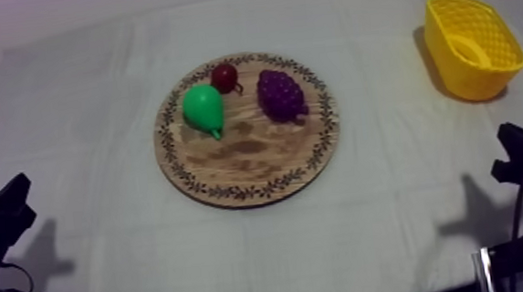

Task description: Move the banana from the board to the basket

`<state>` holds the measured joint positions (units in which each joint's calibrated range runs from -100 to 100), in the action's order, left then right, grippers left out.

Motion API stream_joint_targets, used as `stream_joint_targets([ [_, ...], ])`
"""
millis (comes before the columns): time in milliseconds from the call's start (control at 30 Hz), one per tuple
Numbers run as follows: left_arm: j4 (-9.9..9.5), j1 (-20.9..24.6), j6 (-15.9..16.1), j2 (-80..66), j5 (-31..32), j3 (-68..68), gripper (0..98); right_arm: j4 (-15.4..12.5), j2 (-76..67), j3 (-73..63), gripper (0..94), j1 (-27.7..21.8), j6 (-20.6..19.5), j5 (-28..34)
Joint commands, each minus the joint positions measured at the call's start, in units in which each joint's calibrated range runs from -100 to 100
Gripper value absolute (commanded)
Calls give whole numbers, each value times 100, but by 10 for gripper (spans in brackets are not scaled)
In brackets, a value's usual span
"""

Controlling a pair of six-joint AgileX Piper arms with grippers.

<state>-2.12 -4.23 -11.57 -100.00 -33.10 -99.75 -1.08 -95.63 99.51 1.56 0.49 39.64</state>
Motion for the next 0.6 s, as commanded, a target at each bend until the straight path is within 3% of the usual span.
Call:
stream_joint_targets([
  [0, 0, -1, -1, 0, 3, -3, 1, 1, -3, 8, 5, -3, 407, -42],
  [233, 0, -1, -3, 0, 3, -3, 1, 3, -4, 15, 5, -3, 1197, -74],
  [567, 0, -1, 1, 0, 3, -3, 1, 3, -4, 15, 5, -3, 1186, -77],
])
